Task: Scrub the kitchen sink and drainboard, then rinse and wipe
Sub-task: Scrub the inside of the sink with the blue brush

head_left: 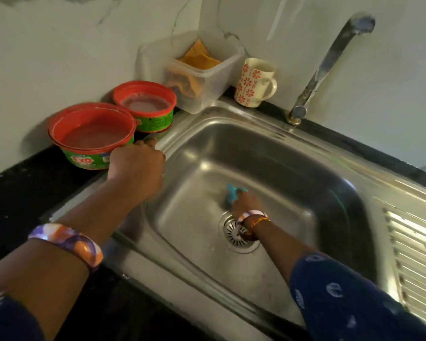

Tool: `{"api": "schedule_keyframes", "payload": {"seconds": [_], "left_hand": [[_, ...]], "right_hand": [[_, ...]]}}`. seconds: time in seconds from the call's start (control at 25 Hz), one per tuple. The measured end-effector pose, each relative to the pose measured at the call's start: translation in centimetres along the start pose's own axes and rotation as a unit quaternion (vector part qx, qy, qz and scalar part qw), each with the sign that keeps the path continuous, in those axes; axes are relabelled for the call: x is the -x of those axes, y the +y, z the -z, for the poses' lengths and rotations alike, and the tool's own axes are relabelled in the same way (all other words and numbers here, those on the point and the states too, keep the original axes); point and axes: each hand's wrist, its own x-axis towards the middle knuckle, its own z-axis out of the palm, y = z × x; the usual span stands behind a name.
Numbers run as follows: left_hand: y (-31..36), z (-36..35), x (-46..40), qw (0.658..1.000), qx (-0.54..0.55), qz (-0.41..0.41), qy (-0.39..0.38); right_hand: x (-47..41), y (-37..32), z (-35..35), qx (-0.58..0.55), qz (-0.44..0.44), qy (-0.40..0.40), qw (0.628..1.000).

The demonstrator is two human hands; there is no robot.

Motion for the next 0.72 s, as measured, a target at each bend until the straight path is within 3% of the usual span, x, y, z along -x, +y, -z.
{"api": "schedule_keyframes", "payload": {"seconds": [0.12,0.2,0.32,0.44,0.52,0.6,0.72], "left_hand": [[0.1,0.2,-0.2,1.000,0.001,0.016,-0.018],[0.3,0.3,-0.1,0.999,-0.001,0.021,-0.028],[0.4,0.4,0.1,1.000,0.003,0.019,-0.021],[0.3,0.2,0.3,1.000,0.017,0.018,-0.013],[0.4,0.1,0.3,0.999,0.025,0.019,-0.006],[0.3,0.0,0.2,1.000,0.020,0.015,-0.002],[0.2,-0.3,0.1,1.000,0.005,0.010,0.003]], "right_hand": [[0.2,-5.5,-1.1,0.017,0.131,-0.089,0.987],[-0.9,-3.8,0.3,0.050,0.120,-0.096,0.987],[-1.6,4.3,4.1,0.124,-0.009,-0.105,0.987],[0.8,11.0,7.0,0.158,-0.173,-0.050,0.971],[1.2,11.7,7.0,0.108,-0.243,0.011,0.964],[-1.2,9.0,5.6,-0.001,-0.259,0.055,0.964],[-5.7,0.7,2.9,-0.139,-0.175,0.052,0.973]]}}
